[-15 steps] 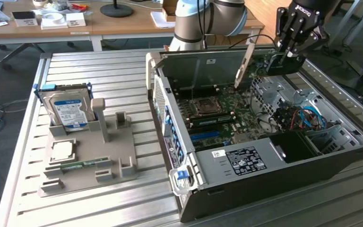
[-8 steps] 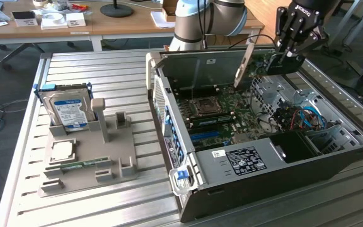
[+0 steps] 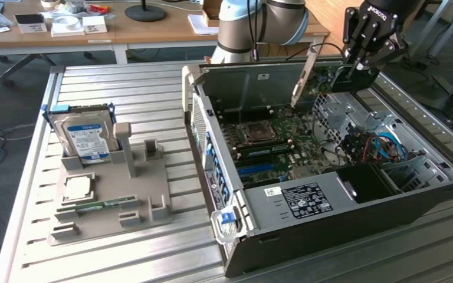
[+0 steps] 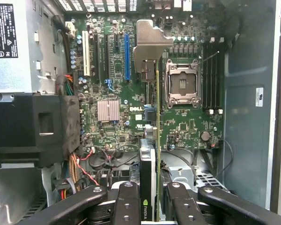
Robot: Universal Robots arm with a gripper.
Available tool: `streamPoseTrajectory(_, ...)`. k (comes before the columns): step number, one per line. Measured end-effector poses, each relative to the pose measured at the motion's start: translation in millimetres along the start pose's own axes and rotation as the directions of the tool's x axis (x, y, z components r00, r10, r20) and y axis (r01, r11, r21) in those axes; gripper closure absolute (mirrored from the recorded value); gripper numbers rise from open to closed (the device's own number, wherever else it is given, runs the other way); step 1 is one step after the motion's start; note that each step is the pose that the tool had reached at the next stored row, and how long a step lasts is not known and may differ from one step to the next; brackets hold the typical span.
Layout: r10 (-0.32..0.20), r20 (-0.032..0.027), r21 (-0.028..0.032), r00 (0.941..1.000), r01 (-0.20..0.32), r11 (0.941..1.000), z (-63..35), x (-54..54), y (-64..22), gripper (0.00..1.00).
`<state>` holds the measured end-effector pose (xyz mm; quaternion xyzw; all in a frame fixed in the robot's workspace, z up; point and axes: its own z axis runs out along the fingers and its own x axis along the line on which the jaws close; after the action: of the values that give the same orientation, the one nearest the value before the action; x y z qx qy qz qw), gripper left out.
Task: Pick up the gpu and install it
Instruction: 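Insert the gpu into the slot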
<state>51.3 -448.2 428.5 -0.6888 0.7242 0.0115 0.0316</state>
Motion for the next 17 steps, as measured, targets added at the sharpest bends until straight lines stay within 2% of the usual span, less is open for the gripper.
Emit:
streamPoseTrajectory(11, 0.001, 0.0000, 0.0001, 1.0000, -0.001, 1.0000, 0.6, 0.1, 0.8, 0.73)
streamPoseTrajectory(17, 0.002, -0.0001, 0.0001, 1.0000, -0.002, 1.0000, 0.4, 0.7, 13.0, 0.73)
